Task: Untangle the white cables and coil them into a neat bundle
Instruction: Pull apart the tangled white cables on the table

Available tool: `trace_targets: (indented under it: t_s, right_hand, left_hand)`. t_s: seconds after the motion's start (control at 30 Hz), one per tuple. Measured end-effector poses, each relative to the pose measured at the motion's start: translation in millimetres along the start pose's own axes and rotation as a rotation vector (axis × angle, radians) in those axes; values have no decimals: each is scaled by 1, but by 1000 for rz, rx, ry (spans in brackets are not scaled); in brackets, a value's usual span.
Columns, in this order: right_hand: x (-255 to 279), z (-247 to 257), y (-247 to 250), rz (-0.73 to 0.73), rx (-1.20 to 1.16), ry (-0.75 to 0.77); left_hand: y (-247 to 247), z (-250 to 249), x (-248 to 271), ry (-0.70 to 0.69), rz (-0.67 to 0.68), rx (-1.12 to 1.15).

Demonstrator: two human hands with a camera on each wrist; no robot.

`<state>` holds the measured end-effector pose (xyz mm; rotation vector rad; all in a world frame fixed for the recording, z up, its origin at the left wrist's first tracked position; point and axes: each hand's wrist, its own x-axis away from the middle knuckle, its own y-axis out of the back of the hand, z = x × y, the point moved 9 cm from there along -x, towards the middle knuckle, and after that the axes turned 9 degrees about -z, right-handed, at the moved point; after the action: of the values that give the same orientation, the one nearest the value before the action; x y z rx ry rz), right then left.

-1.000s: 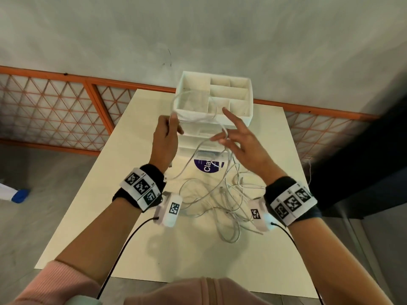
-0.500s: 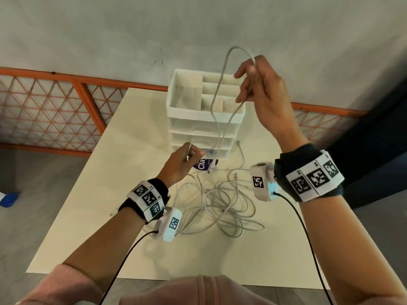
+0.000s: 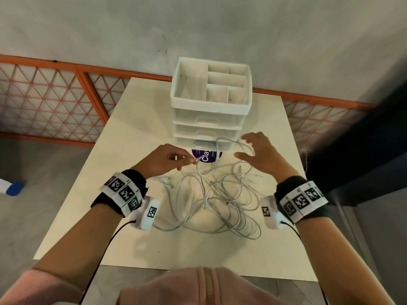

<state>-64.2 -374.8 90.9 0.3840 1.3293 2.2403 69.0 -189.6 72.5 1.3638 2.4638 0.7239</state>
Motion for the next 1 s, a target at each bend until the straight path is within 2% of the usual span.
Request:
trace_targets:
  t_s: [0.07,0.13,0.3,0.47,0.67,0.73,0.77,0.83,0.9,1.0]
  right_hand:
    - [3,39,-21,89,-114,202]
    - [7,69,-43,222,-230,283]
    - [4,86,-56,304,-367,257]
    - [6,83,-78,462,-414,187]
    - [10,108,-147,652,-407,189]
    - [7,114,-160,738,-470,113]
    - [1,113,-163,737,-524,42]
    - [-19,105,-171,619,-542,-31]
    - [-35,98,-187,499,-412,21]
    - [-34,102,-223,514,-212,139]
  left_hand:
    - [-8,-8,2,-3,74,23]
    - [-7,-13,1,0,70,57]
    - [36,9,3,85,-120,77]
    - [69,41,17,153,-255,294]
    - [57,49,21,159,-230,662]
    - [51,53,23,208,-211,760]
    - [47,56,25,237,-186,782]
    - [43,64,31,289,-150,732]
    - [39,79,37,332,-129,649]
    - [34,98,46,380,-125,584]
